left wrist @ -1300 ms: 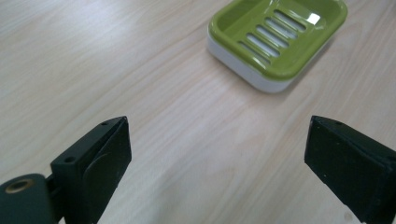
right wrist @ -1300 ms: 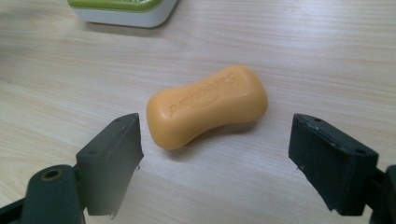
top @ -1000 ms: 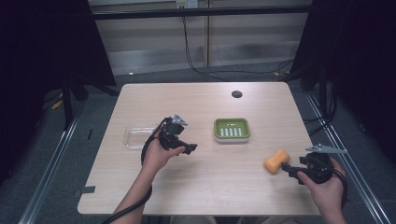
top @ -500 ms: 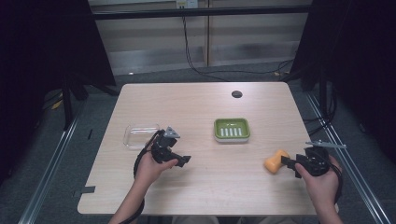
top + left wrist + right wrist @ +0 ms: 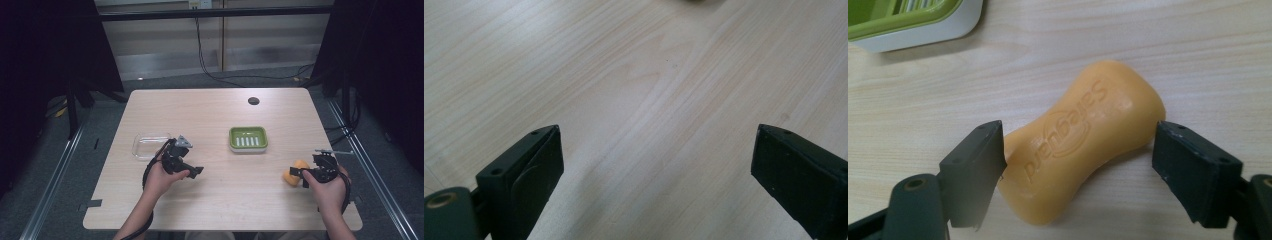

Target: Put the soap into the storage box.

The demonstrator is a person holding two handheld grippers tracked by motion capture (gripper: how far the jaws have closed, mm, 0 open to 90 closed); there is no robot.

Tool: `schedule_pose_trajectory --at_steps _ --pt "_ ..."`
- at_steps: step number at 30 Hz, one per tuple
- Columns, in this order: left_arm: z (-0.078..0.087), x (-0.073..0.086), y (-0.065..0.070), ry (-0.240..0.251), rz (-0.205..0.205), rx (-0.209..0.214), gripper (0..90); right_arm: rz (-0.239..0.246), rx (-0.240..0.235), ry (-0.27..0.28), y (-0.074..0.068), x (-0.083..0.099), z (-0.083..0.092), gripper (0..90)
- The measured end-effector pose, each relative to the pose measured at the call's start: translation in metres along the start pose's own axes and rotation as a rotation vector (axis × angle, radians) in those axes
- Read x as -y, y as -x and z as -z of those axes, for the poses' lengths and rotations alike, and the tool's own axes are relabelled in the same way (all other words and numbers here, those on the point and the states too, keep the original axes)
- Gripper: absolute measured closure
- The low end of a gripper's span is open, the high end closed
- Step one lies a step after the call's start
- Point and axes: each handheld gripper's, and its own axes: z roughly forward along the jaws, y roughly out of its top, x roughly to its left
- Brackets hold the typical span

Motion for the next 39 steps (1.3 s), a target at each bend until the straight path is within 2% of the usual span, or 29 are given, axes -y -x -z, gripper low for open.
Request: schedule_pose_trajectory --at_steps 4,6,9,13,15,16,17,19,23,28,32,39 --pt "0.001 -0.001 0.001 -0.001 0.003 0.003 6.7 0.018 -0.001 -0.016 -0.004 -0.002 -0.008 20.4" --pt "0.001 -0.001 0.001 -0.002 0.000 -0.002 6.7 0.010 -0.002 -0.021 -0.005 -0.003 -0.010 20.3" --pt "0.000 0.000 0.000 -0.001 -0.005 0.001 6.7 0.038 0.023 -0.053 -0.009 -0.007 -0.020 20.9" --pt "0.000 0.000 0.000 -0.006 -0.006 -0.007 6.7 0.102 0.075 -0.078 -0.014 -0.012 -0.024 30.0" --pt "0.001 0.000 -0.001 -0.005 -0.003 -0.005 6.7 0.138 0.113 -0.096 -0.017 -0.014 -0.024 37.5" --pt "0.001 0.000 -0.001 -0.005 -0.003 -0.005 6.7 0.138 0.113 -0.096 -0.017 -0.014 -0.024 37.5" --pt "0.002 0.000 -0.001 -0.003 -0.004 -0.010 6.7 0.168 0.124 -0.116 -0.020 -0.016 -0.024 46.1" --pt "0.002 0.000 0.000 0.005 0.003 -0.007 6.7 0.201 0.139 -0.140 -0.021 -0.018 -0.025 48.6" --pt "0.002 0.000 0.001 0.001 -0.007 -0.011 6.7 0.229 0.144 -0.174 -0.022 -0.021 -0.025 49.1" --pt "0.003 0.000 0.001 0.001 -0.004 -0.008 6.7 0.228 0.150 -0.200 -0.024 -0.024 -0.026 48.9" --pt "0.004 0.000 0.000 0.004 -0.007 -0.011 6.7 0.269 0.182 -0.217 -0.028 -0.024 -0.028 48.5" --pt "0.003 0.000 0.002 0.002 -0.004 -0.017 6.7 0.275 0.187 -0.247 -0.030 -0.028 -0.029 49.8"
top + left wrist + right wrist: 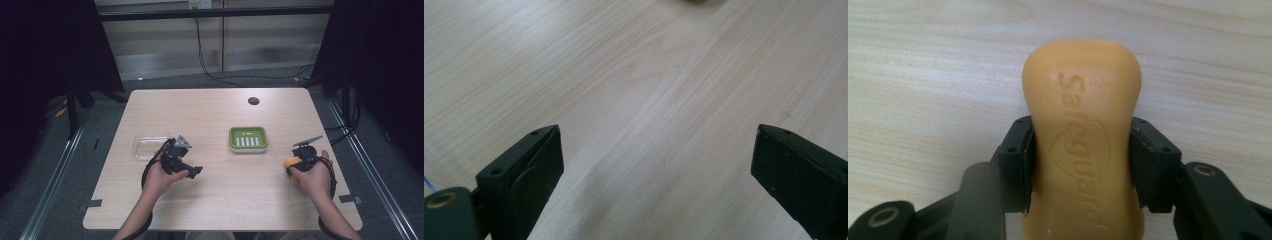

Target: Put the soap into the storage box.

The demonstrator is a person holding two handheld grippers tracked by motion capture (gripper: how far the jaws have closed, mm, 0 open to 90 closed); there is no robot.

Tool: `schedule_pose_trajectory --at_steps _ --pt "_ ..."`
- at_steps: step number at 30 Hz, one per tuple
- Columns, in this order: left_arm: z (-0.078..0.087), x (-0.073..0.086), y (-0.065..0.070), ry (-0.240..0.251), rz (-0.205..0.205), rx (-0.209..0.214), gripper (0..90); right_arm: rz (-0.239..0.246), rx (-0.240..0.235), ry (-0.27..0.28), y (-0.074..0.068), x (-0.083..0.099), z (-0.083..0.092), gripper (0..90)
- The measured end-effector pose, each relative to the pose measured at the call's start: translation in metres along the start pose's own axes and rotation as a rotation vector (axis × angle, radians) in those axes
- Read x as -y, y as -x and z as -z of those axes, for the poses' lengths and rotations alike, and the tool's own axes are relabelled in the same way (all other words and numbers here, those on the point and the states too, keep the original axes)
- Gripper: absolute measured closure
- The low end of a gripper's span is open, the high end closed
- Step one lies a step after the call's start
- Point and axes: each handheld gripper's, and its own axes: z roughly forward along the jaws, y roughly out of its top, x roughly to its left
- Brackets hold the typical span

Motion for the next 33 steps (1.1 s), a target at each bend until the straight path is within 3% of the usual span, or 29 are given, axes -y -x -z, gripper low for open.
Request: schedule_pose_trajectory --at_steps 5,17,20,23,25,33 --pt "0.000 -0.001 0.001 0.001 -0.004 0.007 6.7 0.013 -0.049 -0.023 0.006 -0.003 0.000 50.1" --pt "-0.002 0.000 0.001 -0.009 -0.010 0.011 6.7 0.066 -0.100 -0.034 0.017 -0.005 0.009 50.2" --pt "-0.001 0.000 0.001 -0.008 -0.003 0.012 6.7 0.087 -0.090 -0.036 0.017 -0.007 0.013 50.2" --pt "-0.001 0.001 0.000 -0.007 -0.002 0.009 6.6 0.110 -0.124 -0.035 0.018 -0.009 0.016 50.2" --pt "-0.002 0.001 -0.001 -0.010 -0.006 0.011 6.6 0.145 -0.131 -0.034 0.018 -0.010 0.016 50.2" --pt "-0.001 0.001 -0.002 -0.005 -0.001 0.011 6.6 0.202 -0.148 -0.037 0.013 -0.017 0.021 50.2"
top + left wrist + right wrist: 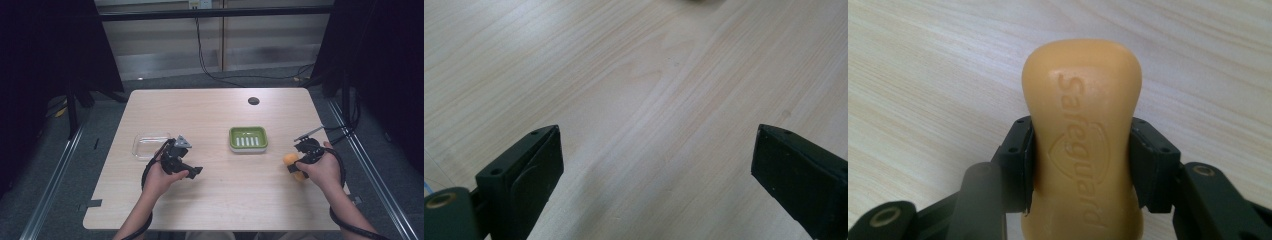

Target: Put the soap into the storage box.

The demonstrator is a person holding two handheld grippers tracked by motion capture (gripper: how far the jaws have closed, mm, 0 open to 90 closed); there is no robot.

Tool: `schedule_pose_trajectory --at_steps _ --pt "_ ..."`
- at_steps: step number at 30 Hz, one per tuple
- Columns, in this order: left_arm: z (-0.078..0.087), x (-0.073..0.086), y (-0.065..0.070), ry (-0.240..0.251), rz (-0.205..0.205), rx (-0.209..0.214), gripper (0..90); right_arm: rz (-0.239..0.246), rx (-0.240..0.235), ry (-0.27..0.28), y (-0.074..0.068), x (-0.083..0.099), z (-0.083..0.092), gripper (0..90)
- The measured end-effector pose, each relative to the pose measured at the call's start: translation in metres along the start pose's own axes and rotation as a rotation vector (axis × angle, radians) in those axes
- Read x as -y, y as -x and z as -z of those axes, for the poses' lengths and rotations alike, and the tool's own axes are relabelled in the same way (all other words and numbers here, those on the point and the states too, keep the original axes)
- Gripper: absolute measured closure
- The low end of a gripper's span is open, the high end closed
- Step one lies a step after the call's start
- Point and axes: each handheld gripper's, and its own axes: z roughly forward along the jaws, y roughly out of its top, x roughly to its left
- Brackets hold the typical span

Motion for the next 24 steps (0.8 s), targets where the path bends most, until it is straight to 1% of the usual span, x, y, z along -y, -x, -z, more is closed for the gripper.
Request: schedule_pose_trajectory --at_steps 3,6,7,8,9,10,12,13,15,16,17,18,20,21,22,23,24 --pt "0.000 0.000 0.000 0.002 -0.004 -0.002 6.6 0.030 -0.011 0.003 -0.003 -0.005 0.002 50.2" --pt "0.000 0.000 0.000 0.007 0.000 -0.001 6.6 0.044 -0.011 -0.006 -0.003 -0.007 0.003 50.2" --pt "0.000 0.000 0.000 0.009 0.002 -0.004 6.5 0.070 -0.012 -0.006 -0.004 -0.009 0.003 50.2" --pt "0.001 0.000 0.000 0.005 0.000 0.000 6.6 0.062 -0.023 -0.012 -0.005 -0.010 0.004 50.1" --pt "0.001 -0.001 0.000 -0.003 -0.004 -0.010 6.5 0.075 -0.022 -0.006 -0.005 -0.011 0.004 50.2" --pt "0.001 -0.001 0.000 -0.003 -0.004 -0.010 6.5 0.086 -0.026 -0.008 -0.005 -0.012 0.004 50.2" --pt "0.002 0.000 -0.001 0.001 0.002 0.002 6.5 0.088 -0.026 -0.002 -0.006 -0.014 0.005 50.2" --pt "0.002 0.000 -0.001 0.003 0.001 0.004 6.5 0.099 -0.027 -0.006 -0.007 -0.015 0.006 50.2" --pt "0.001 0.000 0.000 0.007 0.003 -0.003 6.5 0.105 -0.028 -0.004 -0.007 -0.016 0.006 50.2" --pt "0.003 -0.001 0.000 -0.004 -0.002 -0.001 6.5 0.103 -0.029 0.000 -0.008 -0.017 0.007 50.2" --pt "0.003 -0.001 0.000 0.005 0.004 0.001 6.5 0.131 -0.024 0.004 -0.008 -0.019 0.008 50.2" --pt "0.003 -0.001 0.000 0.005 0.004 0.001 6.5 0.131 -0.024 0.004 -0.008 -0.019 0.008 50.2" --pt "0.002 -0.001 0.001 0.004 0.004 0.002 6.5 0.145 -0.040 0.008 -0.008 -0.021 0.010 50.2" --pt "0.003 -0.001 0.000 -0.008 0.003 0.007 6.5 0.157 -0.037 0.008 -0.008 -0.022 0.010 50.2" --pt "0.003 -0.001 0.000 -0.004 0.004 0.004 6.5 0.150 -0.038 0.005 -0.009 -0.023 0.011 50.2" --pt "0.003 -0.001 0.000 -0.007 0.000 0.004 6.4 0.161 -0.039 0.001 -0.009 -0.024 0.011 50.2" --pt "0.003 -0.001 0.000 -0.007 0.000 0.004 6.4 0.161 -0.039 0.001 -0.009 -0.024 0.011 50.2"
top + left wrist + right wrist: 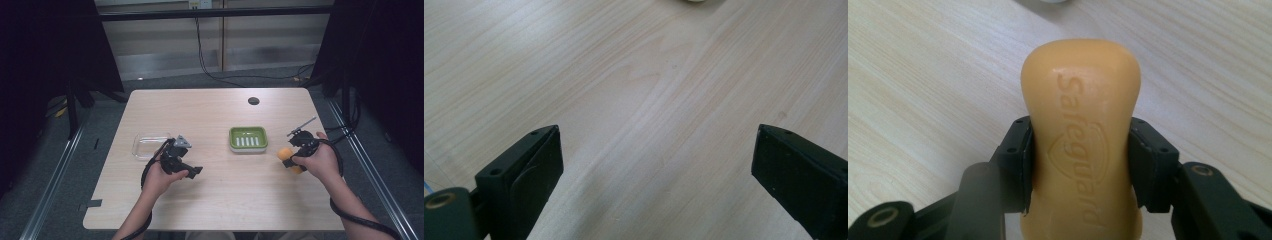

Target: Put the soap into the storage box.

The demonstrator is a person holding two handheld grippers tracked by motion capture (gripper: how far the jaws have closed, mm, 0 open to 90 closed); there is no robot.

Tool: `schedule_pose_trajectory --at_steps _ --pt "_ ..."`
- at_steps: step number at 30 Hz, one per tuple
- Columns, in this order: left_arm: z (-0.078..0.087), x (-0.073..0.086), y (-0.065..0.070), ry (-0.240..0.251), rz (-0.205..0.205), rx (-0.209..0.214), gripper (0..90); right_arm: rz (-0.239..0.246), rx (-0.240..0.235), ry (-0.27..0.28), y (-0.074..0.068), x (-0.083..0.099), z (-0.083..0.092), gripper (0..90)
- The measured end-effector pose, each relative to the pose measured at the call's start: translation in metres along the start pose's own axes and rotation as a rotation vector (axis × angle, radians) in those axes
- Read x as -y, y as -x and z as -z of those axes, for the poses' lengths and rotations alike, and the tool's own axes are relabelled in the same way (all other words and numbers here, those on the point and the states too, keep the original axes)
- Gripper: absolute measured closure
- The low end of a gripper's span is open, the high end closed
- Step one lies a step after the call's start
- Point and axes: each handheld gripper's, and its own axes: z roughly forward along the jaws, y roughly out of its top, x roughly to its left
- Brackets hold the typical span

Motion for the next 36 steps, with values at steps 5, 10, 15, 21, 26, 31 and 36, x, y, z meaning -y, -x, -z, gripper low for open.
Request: schedule_pose_trajectory --at_steps 5,10,15,21,26,31,36 --pt "0.000 0.000 0.000 0.015 0.000 0.005 6.4 0.020 -0.005 0.000 -0.001 -0.006 0.003 50.2" --pt "0.000 0.000 0.000 0.018 -0.002 0.012 6.4 0.024 -0.005 0.004 -0.002 -0.011 0.005 50.2" --pt "0.000 0.000 -0.001 0.014 -0.003 0.009 6.3 0.039 -0.008 -0.008 -0.001 -0.016 0.007 50.2" --pt "-0.002 -0.001 0.001 0.018 0.001 0.006 6.4 0.042 -0.009 -0.002 -0.002 -0.021 0.008 50.2" --pt "-0.002 -0.001 0.001 0.018 0.001 0.007 6.3 0.054 -0.017 -0.004 -0.002 -0.024 0.008 50.2" --pt "-0.001 -0.001 0.000 0.008 -0.002 0.008 6.3 0.066 -0.020 -0.006 -0.004 -0.029 0.009 50.2" --pt "-0.002 -0.001 0.001 0.019 -0.004 0.005 6.3 0.075 -0.026 -0.007 -0.005 -0.033 0.008 50.2"
